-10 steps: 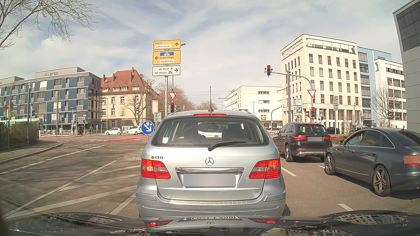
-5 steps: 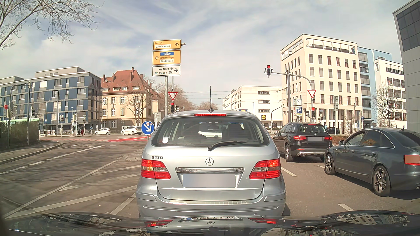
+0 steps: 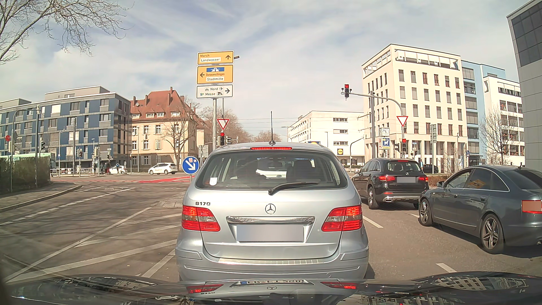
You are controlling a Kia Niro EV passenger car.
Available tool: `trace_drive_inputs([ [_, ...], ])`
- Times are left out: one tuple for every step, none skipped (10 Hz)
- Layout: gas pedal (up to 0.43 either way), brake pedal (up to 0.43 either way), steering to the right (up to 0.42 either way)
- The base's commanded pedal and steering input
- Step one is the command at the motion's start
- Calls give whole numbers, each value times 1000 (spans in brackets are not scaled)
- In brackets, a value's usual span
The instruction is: Follow the waypoints while adhering to traffic rules and regulations
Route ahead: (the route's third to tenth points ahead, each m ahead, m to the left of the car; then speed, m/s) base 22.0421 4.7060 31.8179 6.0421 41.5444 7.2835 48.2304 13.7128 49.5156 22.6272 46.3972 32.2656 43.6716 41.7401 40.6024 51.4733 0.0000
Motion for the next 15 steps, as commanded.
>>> trace_drive_inputs([
  [0, 305, 6],
  [0, 305, 6],
  [0, 305, 6],
  [0, 305, 6],
  [0, 305, 6],
  [0, 305, 6],
  [0, 305, 6],
  [0, 305, 6],
  [0, 305, 6],
  [0, 305, 6],
  [0, 305, 6],
  [0, 305, 6],
  [0, 305, 6],
  [0, 305, 6],
  [0, 305, 6],
])
